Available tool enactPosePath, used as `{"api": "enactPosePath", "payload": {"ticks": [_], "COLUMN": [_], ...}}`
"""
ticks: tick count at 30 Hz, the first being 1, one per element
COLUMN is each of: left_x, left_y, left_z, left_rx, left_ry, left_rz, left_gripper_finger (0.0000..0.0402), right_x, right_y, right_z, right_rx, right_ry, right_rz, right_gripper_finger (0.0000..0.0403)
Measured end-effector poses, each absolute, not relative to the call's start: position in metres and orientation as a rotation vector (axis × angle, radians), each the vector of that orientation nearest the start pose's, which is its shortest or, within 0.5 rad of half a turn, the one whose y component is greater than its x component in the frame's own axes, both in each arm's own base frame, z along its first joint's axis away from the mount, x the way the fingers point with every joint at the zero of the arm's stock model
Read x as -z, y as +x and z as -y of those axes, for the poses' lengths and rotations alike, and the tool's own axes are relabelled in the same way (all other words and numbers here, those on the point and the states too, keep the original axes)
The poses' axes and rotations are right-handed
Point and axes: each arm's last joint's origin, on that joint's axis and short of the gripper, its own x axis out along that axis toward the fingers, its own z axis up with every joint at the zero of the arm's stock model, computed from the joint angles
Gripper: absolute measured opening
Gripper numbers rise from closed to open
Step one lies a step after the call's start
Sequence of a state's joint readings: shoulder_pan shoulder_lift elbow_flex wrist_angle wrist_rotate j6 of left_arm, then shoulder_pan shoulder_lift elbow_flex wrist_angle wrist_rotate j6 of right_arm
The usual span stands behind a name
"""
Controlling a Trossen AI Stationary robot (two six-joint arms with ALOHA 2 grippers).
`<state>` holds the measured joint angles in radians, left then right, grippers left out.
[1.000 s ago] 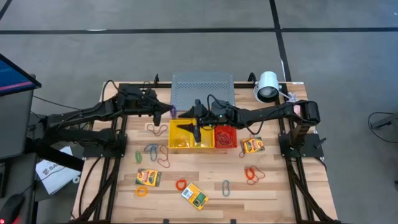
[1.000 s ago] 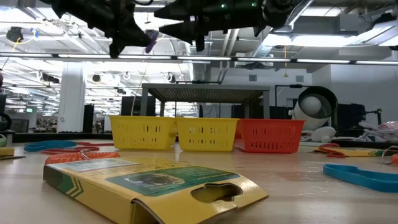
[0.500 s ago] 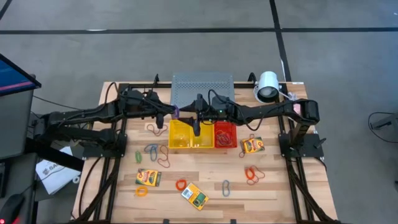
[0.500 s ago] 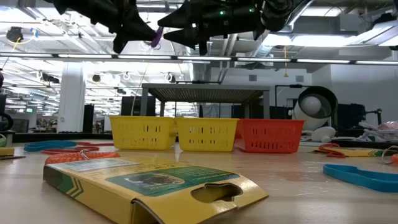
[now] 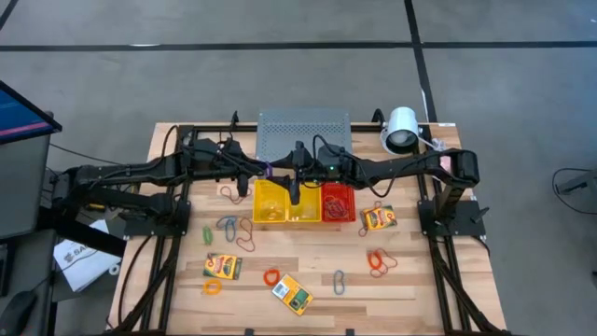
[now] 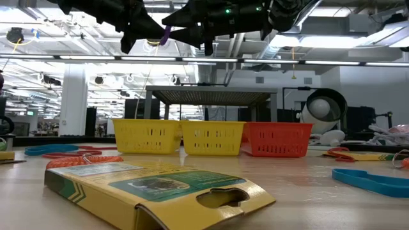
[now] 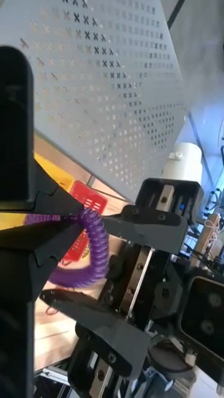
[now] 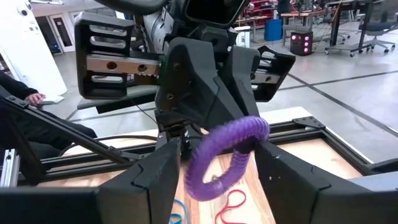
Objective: Pick & Place Office Desk Supplies
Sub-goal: Put the violet spring keychain into the left yellow bin
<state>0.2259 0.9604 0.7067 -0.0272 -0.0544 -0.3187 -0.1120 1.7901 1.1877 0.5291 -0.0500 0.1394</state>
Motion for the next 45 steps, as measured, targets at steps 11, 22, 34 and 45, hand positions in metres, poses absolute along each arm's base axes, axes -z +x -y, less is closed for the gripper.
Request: {"api": "enactPosePath", "payload": {"ticks": [11,22,34,45], "left_x": [-0.292,-0.292,-0.292,-0.304], "left_y": [0.207,0.208,0.208,0.197], "left_z": [-0.048,-0.048,-0.045,-0.039], "left_rx": [-0.315,-0.304,-0.218,-0.065], "left_ry": [-0.337,-0.338,-0.34,-0.299], "left_rz": [-0.219,-0.22,-0.228,-0.188], "left_gripper_finger": [0.0007,0.0008,0.0014,0.0076], "right_x": [-0.262,-0.262,-0.26,-0.261], "right_y": [0.407,0.406,0.406,0.406], "right_z": [0.045,0.051,0.053,0.052], "right_rx": [0.071,0.084,0.086,0.064], "right_ry": [0.149,0.159,0.161,0.177], "right_rz": [-0.091,-0.096,-0.114,-0.107], "right_gripper_finger": [0.0102,0.0013,0.0006,0.0001]}}
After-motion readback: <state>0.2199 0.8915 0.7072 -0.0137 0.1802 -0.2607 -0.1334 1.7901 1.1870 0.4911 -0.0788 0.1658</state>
